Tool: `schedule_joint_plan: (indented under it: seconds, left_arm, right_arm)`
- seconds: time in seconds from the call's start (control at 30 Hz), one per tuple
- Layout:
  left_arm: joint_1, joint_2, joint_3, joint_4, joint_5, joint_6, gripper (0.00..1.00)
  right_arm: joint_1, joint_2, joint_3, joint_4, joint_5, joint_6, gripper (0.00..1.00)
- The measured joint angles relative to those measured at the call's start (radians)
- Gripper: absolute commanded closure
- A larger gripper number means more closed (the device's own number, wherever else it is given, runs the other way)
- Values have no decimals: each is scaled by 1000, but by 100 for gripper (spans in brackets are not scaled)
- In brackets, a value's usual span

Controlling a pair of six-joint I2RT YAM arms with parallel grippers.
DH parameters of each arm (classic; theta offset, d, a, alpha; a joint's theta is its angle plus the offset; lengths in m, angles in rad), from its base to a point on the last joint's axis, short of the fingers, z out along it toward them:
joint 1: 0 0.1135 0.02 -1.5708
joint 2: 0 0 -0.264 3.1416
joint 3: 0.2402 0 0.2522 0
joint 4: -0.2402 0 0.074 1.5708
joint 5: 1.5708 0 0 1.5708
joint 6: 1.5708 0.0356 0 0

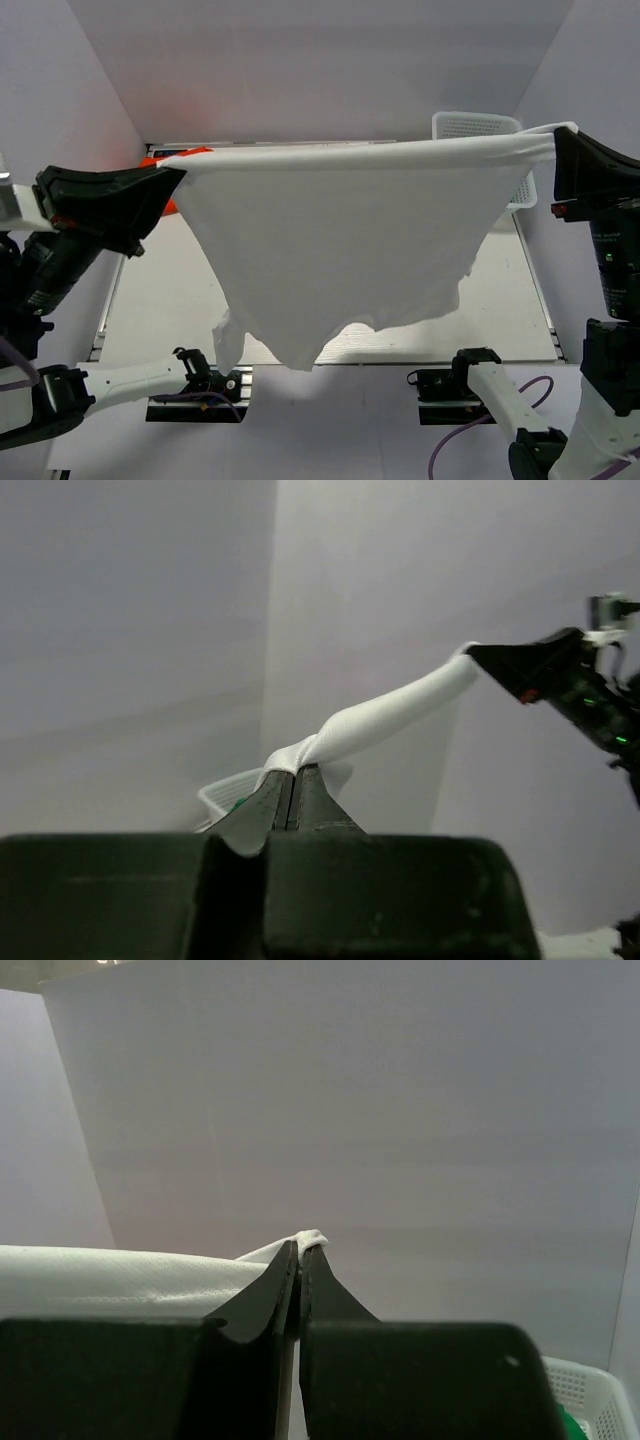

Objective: Fold and stack the t-shirts
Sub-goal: Flatten out the tshirt

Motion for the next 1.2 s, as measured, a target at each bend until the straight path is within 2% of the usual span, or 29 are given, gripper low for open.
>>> schedule_joint_plan:
  seconds: [0.17, 0.3, 0.4, 0.53, 0.67, 0.73, 0.77, 0.8, 0.83, 0.87, 0.93, 0.97, 1.0, 1.1, 1.2]
  left_arm:
    - [-2, 92, -18, 40, -240, 43, 100]
    - [10, 186, -187, 155, -465, 128, 100]
    - [40, 299, -327, 271, -576, 184, 100]
    - [172, 481, -472, 333, -601, 164, 100]
    - [374, 687, -497, 348, -559, 80, 100]
    - [468, 820, -456, 352, -541, 34, 100]
    - [511, 900, -411, 346, -531, 11, 96]
    - [544, 984, -353, 333, -518, -9, 87]
    - [574, 1072, -270, 312, -504, -23, 70]
    - [600, 1163, -182, 310, -482, -34, 4]
    - [644, 1344, 18, 273, -431, -56, 0]
    - [660, 1419, 109, 263, -409, -68, 0]
    - [671, 1474, 174, 252, -388, -70, 0]
    - [690, 1558, 283, 211, -341, -71, 0]
    - [690, 1525, 253, 199, -311, -74, 0]
  right_arm:
    - [0, 68, -42, 34, 8, 5, 100]
    - [0, 190, -154, 108, -29, 17, 100]
    - [-1, 285, -263, 159, -69, 36, 100]
    - [-1, 433, -486, 226, -99, 72, 100]
    - [-1, 619, -528, 283, -119, 89, 100]
    - [0, 737, -509, 310, -128, 90, 100]
    - [0, 809, -469, 314, -130, 89, 100]
    - [0, 883, -424, 324, -130, 87, 91]
    - [2, 967, -364, 325, -132, 85, 82]
    - [2, 1055, -289, 322, -131, 80, 73]
    - [2, 1196, -169, 325, -130, 73, 55]
    - [2, 1251, -120, 321, -131, 66, 24]
    - [3, 1287, -92, 315, -131, 66, 10]
    - [11, 1313, -75, 283, -135, 34, 10]
    - [31, 1281, -84, 283, -135, 15, 10]
